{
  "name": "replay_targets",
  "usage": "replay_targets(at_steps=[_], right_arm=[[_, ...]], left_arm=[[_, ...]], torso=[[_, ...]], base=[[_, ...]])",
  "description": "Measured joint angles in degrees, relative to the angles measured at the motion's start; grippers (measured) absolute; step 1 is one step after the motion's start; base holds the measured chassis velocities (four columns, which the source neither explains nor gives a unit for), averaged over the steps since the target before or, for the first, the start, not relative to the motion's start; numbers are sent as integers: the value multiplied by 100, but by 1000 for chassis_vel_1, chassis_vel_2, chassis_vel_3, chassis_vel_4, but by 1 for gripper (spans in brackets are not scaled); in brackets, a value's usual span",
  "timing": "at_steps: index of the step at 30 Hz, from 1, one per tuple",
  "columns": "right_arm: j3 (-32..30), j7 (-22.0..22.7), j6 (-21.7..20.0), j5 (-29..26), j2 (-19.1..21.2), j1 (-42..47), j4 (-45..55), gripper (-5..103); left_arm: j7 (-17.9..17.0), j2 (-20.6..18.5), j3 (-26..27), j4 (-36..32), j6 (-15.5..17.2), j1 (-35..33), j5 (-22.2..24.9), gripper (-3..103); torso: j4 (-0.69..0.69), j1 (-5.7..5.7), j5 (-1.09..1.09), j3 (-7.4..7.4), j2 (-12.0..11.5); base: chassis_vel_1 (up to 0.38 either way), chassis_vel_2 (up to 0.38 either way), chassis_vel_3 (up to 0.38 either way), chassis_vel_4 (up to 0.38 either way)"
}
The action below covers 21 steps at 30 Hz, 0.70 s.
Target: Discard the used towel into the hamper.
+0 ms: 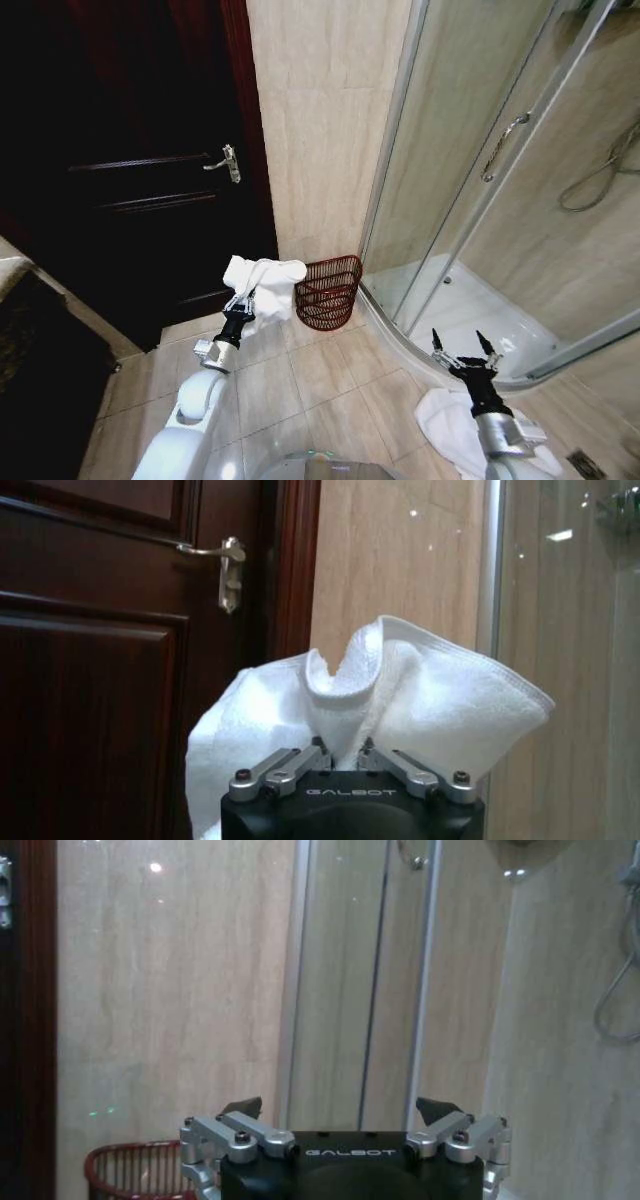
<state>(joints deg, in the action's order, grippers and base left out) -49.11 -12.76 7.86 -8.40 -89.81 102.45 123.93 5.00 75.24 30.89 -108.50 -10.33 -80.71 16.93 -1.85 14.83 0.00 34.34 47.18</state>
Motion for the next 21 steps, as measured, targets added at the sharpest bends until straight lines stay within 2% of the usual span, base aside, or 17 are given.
replay_targets(at_steps=[21], right_arm=[[138,92,-35,202,-102,-58,62,100]], left_arm=[[41,-114,-1,290,-184,68,-9,9]], torso=[[0,-234,-1,-293,-529]], base=[[0,0,0,0]])
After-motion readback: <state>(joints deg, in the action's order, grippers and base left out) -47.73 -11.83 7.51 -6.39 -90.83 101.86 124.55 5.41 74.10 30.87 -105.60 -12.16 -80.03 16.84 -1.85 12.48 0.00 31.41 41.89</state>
